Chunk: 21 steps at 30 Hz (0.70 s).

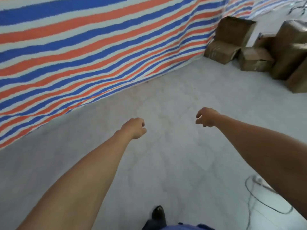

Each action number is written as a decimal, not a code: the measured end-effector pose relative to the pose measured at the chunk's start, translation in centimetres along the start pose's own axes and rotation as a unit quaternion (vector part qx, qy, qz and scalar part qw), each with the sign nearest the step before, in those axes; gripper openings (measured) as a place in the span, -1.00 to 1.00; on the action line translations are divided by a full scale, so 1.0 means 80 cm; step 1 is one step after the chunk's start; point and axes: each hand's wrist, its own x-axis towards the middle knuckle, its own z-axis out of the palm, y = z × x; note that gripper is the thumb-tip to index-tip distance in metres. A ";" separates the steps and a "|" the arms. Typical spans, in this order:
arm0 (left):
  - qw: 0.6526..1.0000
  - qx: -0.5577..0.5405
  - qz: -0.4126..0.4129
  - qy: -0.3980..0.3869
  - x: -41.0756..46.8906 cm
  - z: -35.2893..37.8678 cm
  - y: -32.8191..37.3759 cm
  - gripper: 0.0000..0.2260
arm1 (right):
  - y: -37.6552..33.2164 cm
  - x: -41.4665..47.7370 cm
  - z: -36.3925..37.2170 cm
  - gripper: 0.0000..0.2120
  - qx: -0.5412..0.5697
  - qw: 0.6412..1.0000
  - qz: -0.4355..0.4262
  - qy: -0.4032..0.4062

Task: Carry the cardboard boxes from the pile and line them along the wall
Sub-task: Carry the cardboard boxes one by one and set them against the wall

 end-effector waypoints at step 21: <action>0.957 0.094 0.262 -0.084 0.396 -0.017 0.651 -0.66 | 0.539 0.204 -0.286 -0.65 0.221 0.933 0.275 0.069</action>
